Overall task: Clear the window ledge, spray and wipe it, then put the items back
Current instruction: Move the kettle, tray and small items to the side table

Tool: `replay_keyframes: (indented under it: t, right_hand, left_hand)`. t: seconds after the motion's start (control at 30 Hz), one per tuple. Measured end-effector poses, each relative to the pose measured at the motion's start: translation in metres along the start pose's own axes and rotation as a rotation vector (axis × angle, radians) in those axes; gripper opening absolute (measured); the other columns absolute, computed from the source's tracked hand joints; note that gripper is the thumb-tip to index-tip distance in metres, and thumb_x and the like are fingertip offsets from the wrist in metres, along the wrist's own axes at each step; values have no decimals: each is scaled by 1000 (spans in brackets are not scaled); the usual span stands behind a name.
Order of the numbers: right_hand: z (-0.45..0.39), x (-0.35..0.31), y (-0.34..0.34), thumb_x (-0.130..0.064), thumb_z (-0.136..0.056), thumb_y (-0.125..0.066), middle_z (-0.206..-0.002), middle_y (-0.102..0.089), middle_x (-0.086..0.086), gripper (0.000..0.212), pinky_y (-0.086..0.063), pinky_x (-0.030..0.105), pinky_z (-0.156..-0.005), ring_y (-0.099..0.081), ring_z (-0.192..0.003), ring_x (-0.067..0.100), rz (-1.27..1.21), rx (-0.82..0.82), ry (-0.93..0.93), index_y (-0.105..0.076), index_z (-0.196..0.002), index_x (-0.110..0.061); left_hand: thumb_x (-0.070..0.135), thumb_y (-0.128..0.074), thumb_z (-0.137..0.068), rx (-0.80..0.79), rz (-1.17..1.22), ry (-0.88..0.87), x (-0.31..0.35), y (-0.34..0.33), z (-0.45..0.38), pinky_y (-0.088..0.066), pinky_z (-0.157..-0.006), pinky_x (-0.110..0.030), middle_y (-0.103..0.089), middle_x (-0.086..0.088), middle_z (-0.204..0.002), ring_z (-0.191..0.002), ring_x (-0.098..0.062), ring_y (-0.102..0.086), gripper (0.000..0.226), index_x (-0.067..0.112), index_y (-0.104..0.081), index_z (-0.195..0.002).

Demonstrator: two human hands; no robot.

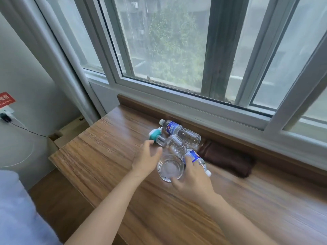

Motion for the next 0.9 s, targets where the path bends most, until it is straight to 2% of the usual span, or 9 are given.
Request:
replay_keyframes:
  t: [0.13,0.2,0.27,0.33,0.4,0.47,0.57,0.77,0.9]
  right_hand:
    - [-6,-19,-30,-81,-74,-38,-116,-53,8,104,-52,40,-75,-54,-110,31,90,33,-119,-28,-154,-15]
    - [-9,-26,-39,-84,-73,-31,-118,-51,11,114,-54,40,-74,-55,-107,31,136,86,-189,-21,-161,-13]
    - [-14,-28,-52,-85,-75,-33,-119,-49,12,118,-54,40,-76,-53,-106,30,177,86,-273,-11,-164,-12]
    - [-17,-29,-57,-85,-73,-42,-114,-49,14,122,-54,42,-73,-54,-99,31,198,118,-349,-16,-164,-9]
    - [-21,-31,-58,-84,-65,-54,-103,-51,15,124,-52,41,-62,-55,-87,31,207,180,-402,-34,-159,-7]
    - [-25,-31,-62,-83,-58,-66,-96,-51,16,127,-50,40,-58,-54,-80,31,244,213,-452,-41,-156,-6]
    - [-29,-33,-65,-79,-52,-77,-96,-52,14,132,-51,39,-56,-55,-81,30,241,198,-516,-41,-155,-6]
    - [-29,-33,-69,-72,-57,-79,-98,-54,12,130,-53,36,-64,-55,-85,30,191,211,-552,-33,-158,-6]
    - [-20,-39,-67,-68,-68,-75,-109,-52,11,124,-52,37,-81,-52,-98,31,127,266,-514,-18,-163,-11]
  left_hand:
    - [45,-47,-104,7,-16,123,-26,-1,-63,-43,-100,-41,-55,-12,-137,-126,-32,-54,48,12,-48,-140]
    - [48,-49,-104,-28,-11,176,-38,-6,-92,-40,-103,-40,-51,-15,-144,-131,-34,-51,59,8,-42,-146]
    - [54,-53,-100,-84,14,214,-48,-16,-116,-39,-106,-40,-49,-17,-149,-136,-35,-48,71,5,-36,-149]
    - [59,-60,-96,-148,55,223,-54,-32,-133,-39,-104,-39,-49,-18,-148,-134,-34,-49,80,3,-35,-147]
    - [63,-65,-90,-193,63,204,-56,-45,-144,-40,-92,-35,-54,-15,-139,-121,-31,-55,81,3,-42,-139]
    - [67,-67,-86,-220,30,174,-55,-52,-151,-40,-84,-33,-59,-10,-123,-105,-27,-55,77,5,-49,-128]
    - [65,-69,-85,-245,-7,139,-56,-56,-158,-43,-78,-33,-64,-9,-111,-95,-27,-59,68,6,-59,-116]
    - [57,-76,-82,-238,72,113,-66,-49,-162,-49,-81,-37,-67,-9,-106,-100,-31,-63,58,8,-61,-108]
    - [45,-81,-80,-215,209,63,-70,-34,-151,-52,-84,-37,-68,1,-94,-98,-26,-66,31,23,-60,-87]
Point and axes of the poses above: each hand's wrist, its own z-axis away from the middle knuckle, its own y-axis out of the back of the hand, x = y × z, the point moved 10 cm from there along -z, towards the middle knuckle
